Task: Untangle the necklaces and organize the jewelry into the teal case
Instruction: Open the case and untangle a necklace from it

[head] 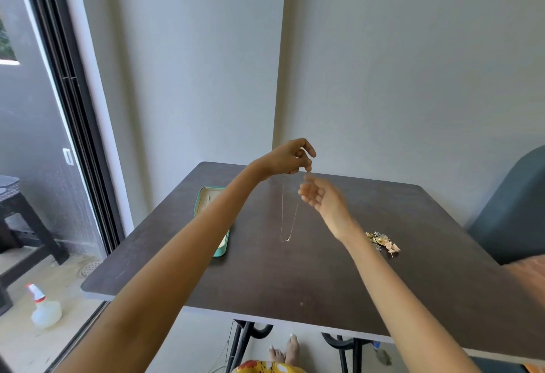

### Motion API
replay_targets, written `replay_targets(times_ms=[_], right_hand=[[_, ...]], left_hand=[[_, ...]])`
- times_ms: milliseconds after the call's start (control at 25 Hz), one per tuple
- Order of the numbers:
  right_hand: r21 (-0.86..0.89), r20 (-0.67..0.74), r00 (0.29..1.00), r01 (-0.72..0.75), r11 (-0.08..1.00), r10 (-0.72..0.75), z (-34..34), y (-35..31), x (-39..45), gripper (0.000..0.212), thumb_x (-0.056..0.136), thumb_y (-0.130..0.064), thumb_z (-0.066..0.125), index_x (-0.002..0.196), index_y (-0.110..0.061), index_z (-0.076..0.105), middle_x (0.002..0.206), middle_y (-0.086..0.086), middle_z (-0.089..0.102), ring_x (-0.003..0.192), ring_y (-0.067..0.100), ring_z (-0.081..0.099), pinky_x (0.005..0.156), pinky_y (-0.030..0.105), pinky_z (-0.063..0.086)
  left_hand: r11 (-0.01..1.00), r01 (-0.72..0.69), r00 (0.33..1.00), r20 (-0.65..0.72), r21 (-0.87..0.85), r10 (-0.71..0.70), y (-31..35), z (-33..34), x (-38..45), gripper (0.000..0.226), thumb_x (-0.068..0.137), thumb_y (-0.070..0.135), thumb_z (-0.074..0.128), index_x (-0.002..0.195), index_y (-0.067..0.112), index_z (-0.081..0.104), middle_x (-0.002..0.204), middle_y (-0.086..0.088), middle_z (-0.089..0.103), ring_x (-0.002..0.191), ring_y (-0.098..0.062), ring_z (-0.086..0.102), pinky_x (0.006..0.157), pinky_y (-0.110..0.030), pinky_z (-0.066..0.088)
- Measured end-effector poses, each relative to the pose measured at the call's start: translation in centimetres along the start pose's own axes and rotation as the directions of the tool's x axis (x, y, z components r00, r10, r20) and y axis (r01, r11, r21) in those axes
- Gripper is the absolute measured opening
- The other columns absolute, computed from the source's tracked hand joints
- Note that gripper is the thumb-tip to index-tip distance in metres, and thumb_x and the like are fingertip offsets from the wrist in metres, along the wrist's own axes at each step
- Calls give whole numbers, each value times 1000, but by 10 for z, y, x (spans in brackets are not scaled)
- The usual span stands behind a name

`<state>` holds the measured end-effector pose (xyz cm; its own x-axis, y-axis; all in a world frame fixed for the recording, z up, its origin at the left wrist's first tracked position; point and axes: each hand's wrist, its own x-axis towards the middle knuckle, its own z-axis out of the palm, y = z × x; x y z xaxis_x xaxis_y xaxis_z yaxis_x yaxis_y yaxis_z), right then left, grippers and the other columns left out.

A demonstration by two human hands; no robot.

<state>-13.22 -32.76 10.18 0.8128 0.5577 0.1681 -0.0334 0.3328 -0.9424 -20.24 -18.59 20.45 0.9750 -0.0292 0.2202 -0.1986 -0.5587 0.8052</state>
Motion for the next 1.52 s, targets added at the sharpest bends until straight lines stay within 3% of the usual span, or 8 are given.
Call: replay_targets(times_ms=[160, 320, 480, 640, 920, 1080, 1240, 1520], right_hand=[[-409, 131, 984, 163, 898, -119, 12, -30, 13, 15, 87, -16, 64, 100, -24, 66, 82, -4, 74, 82, 10, 69, 76, 14, 53], [-356, 15, 978, 201, 913, -209, 9, -28, 11, 9, 89, -23, 63, 87, -20, 72, 72, -4, 73, 70, 6, 67, 69, 15, 52], [-247, -56, 983, 157, 956, -176, 3, -21, 7, 13, 92, -19, 60, 93, -13, 71, 74, -1, 71, 69, 7, 65, 69, 17, 52], [-91, 29, 996, 90, 992, -88, 13, -33, 8, 14, 92, -15, 59, 103, -9, 65, 77, 4, 70, 71, 14, 65, 71, 23, 55], [-271, 78, 992, 114, 956, -96, 36, -52, 6, 10, 87, -14, 66, 95, -8, 70, 75, 5, 65, 57, 11, 60, 65, 26, 57], [-321, 147, 989, 67, 945, -20, 39, -53, -11, 16, 86, -21, 67, 92, -6, 70, 70, 2, 65, 56, 11, 58, 64, 28, 57], [-337, 254, 966, 51, 940, 38, 46, -56, -31, 16, 87, -25, 66, 88, -10, 70, 70, 1, 66, 54, 11, 57, 55, 27, 55], [-384, 285, 950, -8, 923, 126, 46, -34, -56, 22, 88, -27, 64, 96, -6, 68, 72, 1, 66, 54, 10, 57, 48, 21, 49]], left_hand=[[998, 21, 1000, -9, 57, -21, -2, -7, 6, 11, 94, 7, 50, 104, 10, 51, 74, -3, 56, 55, -11, 42, 51, -18, 36], [997, 7, 999, -47, 71, -4, -8, -14, 7, 13, 92, 8, 55, 104, 11, 54, 74, 0, 64, 52, -7, 45, 50, -16, 37], [986, -37, 989, -135, 162, 59, -21, -21, 3, 23, 89, 4, 57, 111, 7, 63, 83, -3, 69, 51, 7, 53, 50, -6, 38], [983, -89, 976, -182, 157, 118, -23, -20, 1, 20, 88, 9, 62, 106, 10, 69, 87, -3, 71, 63, 0, 55, 59, -12, 42], [982, -129, 953, -257, 141, 162, -18, -25, -15, 18, 88, 8, 62, 103, 6, 71, 92, -5, 72, 59, 2, 54, 57, -9, 42], [992, -95, 975, -193, 83, 109, -19, -27, -42, 18, 87, 6, 63, 102, 3, 70, 85, -9, 71, 48, -2, 53, 54, -17, 49], [999, -51, 998, -38, -5, 51, -15, -30, -68, 16, 85, 6, 66, 99, 7, 72, 80, -6, 71, 55, -11, 61, 58, -21, 55], [999, 32, 998, 52, -39, -30, -30, -19, -93, 11, 84, 10, 68, 94, 10, 73, 77, -2, 72, 56, -11, 62, 58, -21, 55]])
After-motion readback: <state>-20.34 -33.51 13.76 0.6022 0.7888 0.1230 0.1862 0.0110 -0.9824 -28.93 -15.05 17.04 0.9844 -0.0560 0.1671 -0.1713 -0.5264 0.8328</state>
